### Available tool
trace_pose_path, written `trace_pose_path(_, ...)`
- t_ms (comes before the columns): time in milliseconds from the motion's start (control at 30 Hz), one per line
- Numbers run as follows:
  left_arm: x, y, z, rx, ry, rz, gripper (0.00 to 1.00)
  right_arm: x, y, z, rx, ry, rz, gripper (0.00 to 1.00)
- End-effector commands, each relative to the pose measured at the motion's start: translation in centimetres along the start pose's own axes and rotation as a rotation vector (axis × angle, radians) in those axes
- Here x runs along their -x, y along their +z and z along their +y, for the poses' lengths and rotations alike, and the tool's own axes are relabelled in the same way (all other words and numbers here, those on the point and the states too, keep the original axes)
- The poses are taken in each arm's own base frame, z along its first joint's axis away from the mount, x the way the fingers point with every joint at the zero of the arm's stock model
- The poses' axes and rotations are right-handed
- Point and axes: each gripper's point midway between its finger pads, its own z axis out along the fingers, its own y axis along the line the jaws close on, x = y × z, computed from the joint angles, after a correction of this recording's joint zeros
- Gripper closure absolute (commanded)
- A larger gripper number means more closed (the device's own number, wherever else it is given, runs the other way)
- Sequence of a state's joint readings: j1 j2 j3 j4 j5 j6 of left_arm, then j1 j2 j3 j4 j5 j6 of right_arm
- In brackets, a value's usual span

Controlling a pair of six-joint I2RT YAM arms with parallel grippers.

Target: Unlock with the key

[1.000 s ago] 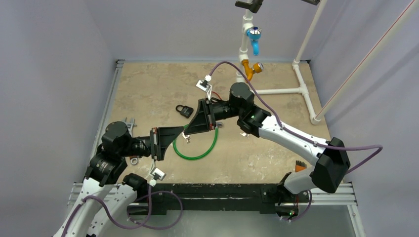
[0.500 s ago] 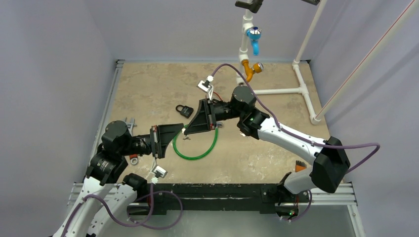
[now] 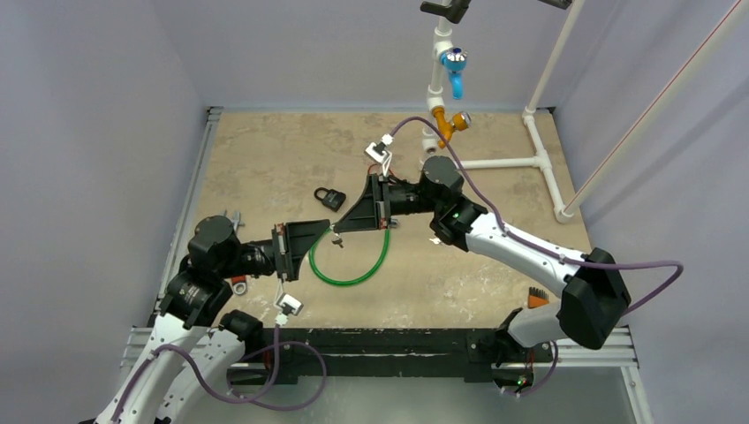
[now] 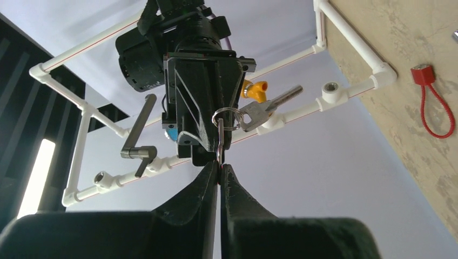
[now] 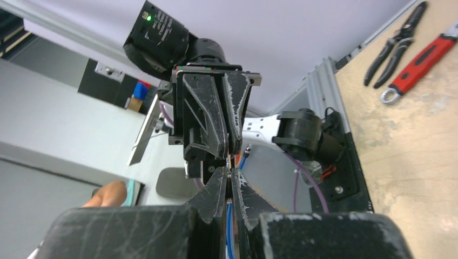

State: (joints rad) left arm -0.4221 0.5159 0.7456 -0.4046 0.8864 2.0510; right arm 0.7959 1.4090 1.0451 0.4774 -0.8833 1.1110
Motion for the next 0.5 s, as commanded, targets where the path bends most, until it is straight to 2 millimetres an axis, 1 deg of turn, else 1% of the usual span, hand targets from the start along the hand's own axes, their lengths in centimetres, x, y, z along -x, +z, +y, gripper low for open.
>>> trace_pose_path(0, -0.8, -0.2, 1.0, -0.026, 0.379, 0.059, 0.87, 2.0, -3.3, 0.8, -0.031, -0.052, -0.092, 1.00)
trace_pose_path(33, -1.0, -0.2, 0.6, -0.039, 0.343, 0.064, 0.76, 2.0, -3.8, 0.6, -0.048, -0.058, -0.096, 1.00)
trace_pose_path(67, -1.1, -0.2, 0.1, -0.055, 0.309, 0.072, 0.61, 2.0, -4.1, 0.4, -0.067, -0.064, -0.096, 1.00)
trace_pose_path(100, -1.3, -0.3, -0.5, -0.073, 0.268, 0.081, 0.51, 2.0, -4.4, -0.1, -0.098, -0.069, -0.094, 1.00)
trace_pose_path(133, -1.5, -0.3, -1.2, -0.090, 0.222, 0.090, 0.44, 1.9, -4.7, -0.5, -0.126, -0.078, -0.092, 1.00)
trace_pose_path(200, -1.9, -0.3, -2.5, -0.117, 0.110, 0.111, 0.26, 1.6, -5.2, -1.6, -0.193, -0.084, -0.082, 1.00)
trace_pose_path(233, -2.0, -0.4, -3.3, -0.139, 0.064, 0.120, 0.21, 1.4, -5.5, -2.2, -0.225, -0.086, -0.079, 1.00)
trace_pose_path(267, -2.0, -0.3, -4.1, -0.153, 0.009, 0.125, 0.13, 1.1, -5.8, -2.7, -0.249, -0.089, -0.074, 1.00)
trace_pose_path(300, -2.1, -0.3, -4.6, -0.156, -0.051, 0.131, 0.07, 0.8, -6.0, -3.2, -0.271, -0.097, -0.071, 1.00)
trace_pose_path(333, -2.0, -0.3, -5.2, -0.161, -0.136, 0.134, 0.03, 0.7, -6.4, -3.5, -0.299, -0.107, -0.082, 1.00)
trace_pose_path(400, -1.8, -0.3, -6.6, -0.190, -0.332, 0.138, 0.00, 0.0, -7.3, -4.9, -0.379, -0.105, -0.077, 1.00)
trace_pose_path(433, -1.9, -0.3, -7.0, -0.191, -0.476, 0.152, 0.00, -0.3, -7.8, -5.7, -0.428, -0.107, -0.078, 1.00)
trace_pose_path(467, -2.0, 0.0, -8.0, -0.210, -0.697, 0.169, 0.00, -0.5, -8.4, -6.4, -0.479, -0.117, -0.083, 1.00)
